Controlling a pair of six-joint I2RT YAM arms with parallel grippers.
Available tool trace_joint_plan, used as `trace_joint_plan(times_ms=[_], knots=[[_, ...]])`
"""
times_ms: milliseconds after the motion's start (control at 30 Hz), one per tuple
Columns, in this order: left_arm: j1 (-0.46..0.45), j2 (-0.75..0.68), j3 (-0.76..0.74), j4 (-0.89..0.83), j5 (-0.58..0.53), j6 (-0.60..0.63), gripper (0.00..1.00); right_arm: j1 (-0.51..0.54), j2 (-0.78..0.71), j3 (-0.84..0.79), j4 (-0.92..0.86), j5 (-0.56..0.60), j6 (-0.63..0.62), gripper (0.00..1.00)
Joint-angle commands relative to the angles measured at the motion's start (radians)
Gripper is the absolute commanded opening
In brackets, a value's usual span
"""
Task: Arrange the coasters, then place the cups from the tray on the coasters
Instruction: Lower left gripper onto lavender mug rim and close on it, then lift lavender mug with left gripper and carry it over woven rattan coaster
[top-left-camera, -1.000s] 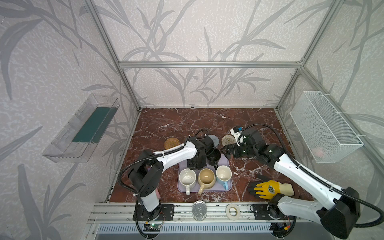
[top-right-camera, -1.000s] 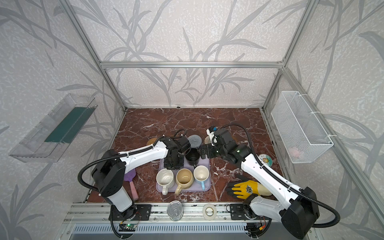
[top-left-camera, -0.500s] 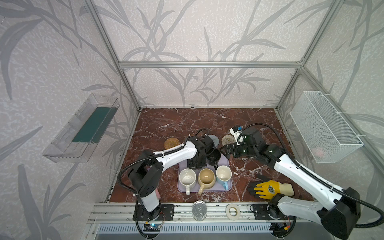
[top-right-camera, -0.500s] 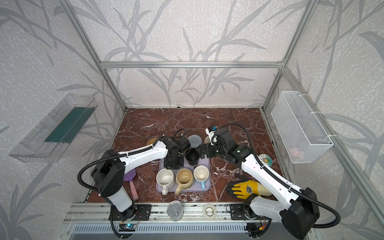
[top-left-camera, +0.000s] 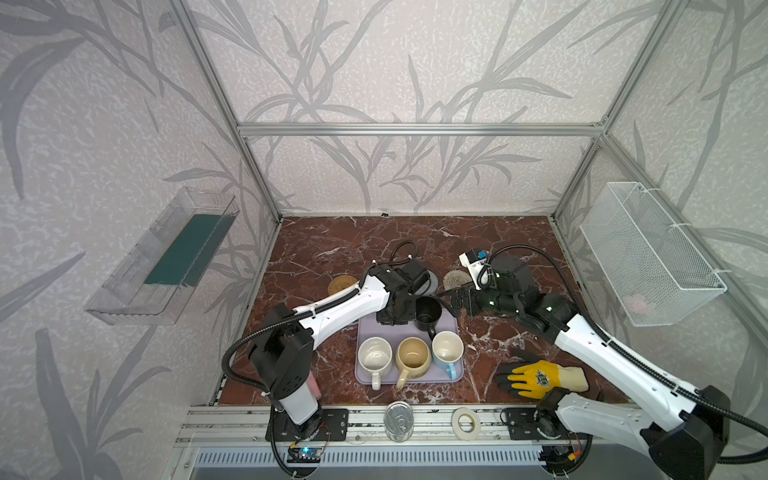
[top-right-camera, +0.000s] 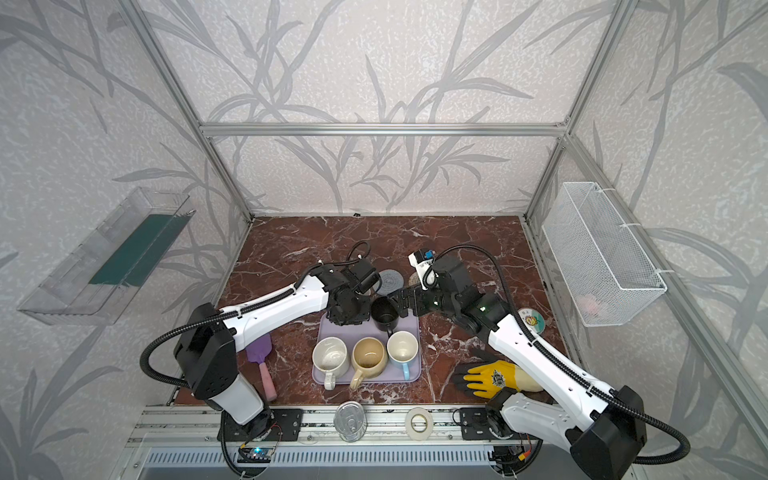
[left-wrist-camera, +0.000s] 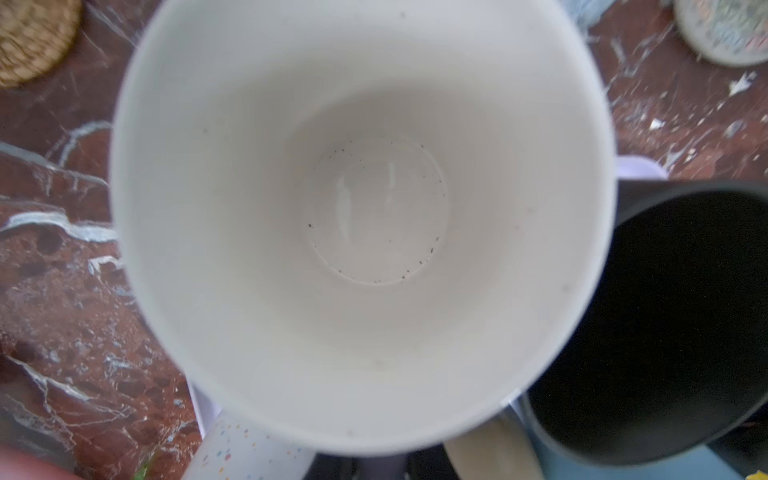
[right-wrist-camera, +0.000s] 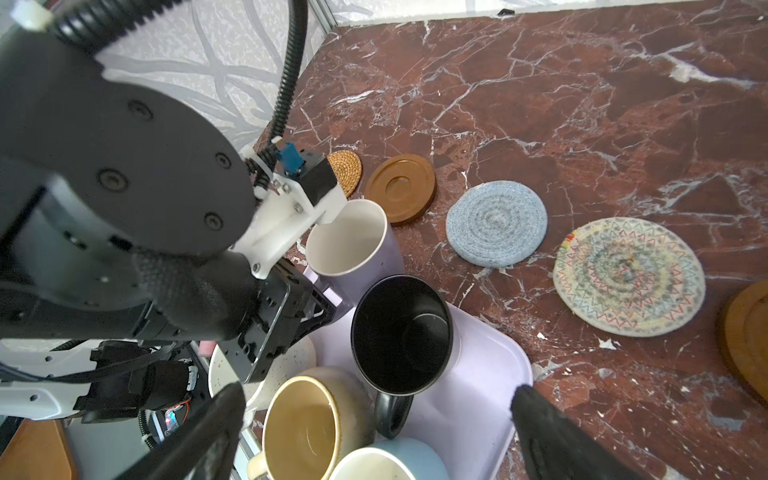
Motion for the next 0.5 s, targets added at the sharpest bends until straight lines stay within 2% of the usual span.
trace_joint_plan(times_ms=[0,233,367,467], knots=[[0.010,-0.043,0.059,-0.003,-0.081,0.016,0.00,0.007,-0.020,-0.010,0.035,-0.012,-0.016,0.99],[0.022,-0.051,0.077,-0.019,-0.084,0.032,0.00,0.012,-0.007,-0.014,0.055,-0.026,-0.015,0.99],[0.032,-0.057,0.109,-0.062,-0.160,0.038,0.00,0.019,0.004,-0.014,0.075,-0.037,-0.011,0.99],[0.043,-0.060,0.133,-0.083,-0.174,0.062,0.00,0.029,0.024,0.001,0.078,-0.038,-0.018,0.99]])
